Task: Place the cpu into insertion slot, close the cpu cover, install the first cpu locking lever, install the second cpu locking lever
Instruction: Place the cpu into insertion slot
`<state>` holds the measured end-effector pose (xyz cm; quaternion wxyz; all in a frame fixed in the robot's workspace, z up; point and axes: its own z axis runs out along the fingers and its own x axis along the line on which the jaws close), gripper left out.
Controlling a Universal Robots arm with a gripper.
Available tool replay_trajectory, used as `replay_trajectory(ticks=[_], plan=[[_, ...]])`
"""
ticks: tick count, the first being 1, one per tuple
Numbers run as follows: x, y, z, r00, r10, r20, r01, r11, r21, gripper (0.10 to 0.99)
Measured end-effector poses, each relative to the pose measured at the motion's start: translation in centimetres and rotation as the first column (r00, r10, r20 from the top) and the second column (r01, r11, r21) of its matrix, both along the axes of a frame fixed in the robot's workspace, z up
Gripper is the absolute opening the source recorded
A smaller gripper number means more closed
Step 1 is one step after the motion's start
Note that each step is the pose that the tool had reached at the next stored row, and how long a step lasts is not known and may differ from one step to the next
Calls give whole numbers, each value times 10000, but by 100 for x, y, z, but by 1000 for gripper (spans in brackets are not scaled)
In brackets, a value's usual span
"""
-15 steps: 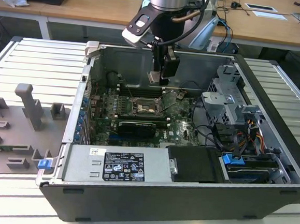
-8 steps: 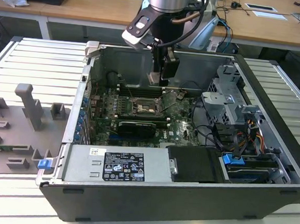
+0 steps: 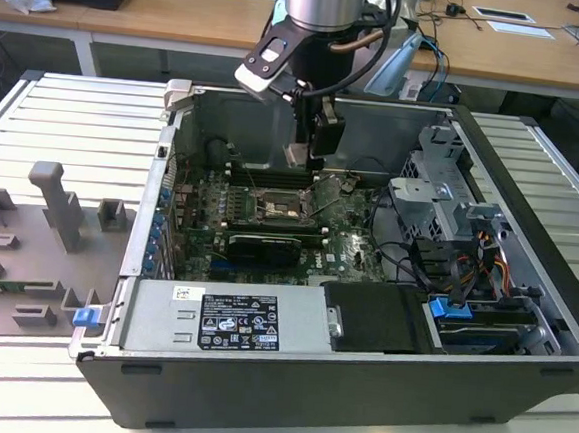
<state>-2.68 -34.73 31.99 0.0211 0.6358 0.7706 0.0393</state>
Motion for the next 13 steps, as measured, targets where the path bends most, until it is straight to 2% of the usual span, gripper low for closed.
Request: replay_trajectory(ticks=[4, 6, 13], plan=[[0, 2, -21, 9987, -514, 1, 514, 9987, 0, 541], [-1, 1, -38, 9944, -1057, 1, 1057, 9944, 1, 541], [-10, 2, -87, 9901, -1404, 1, 1404, 9901, 1, 541]])
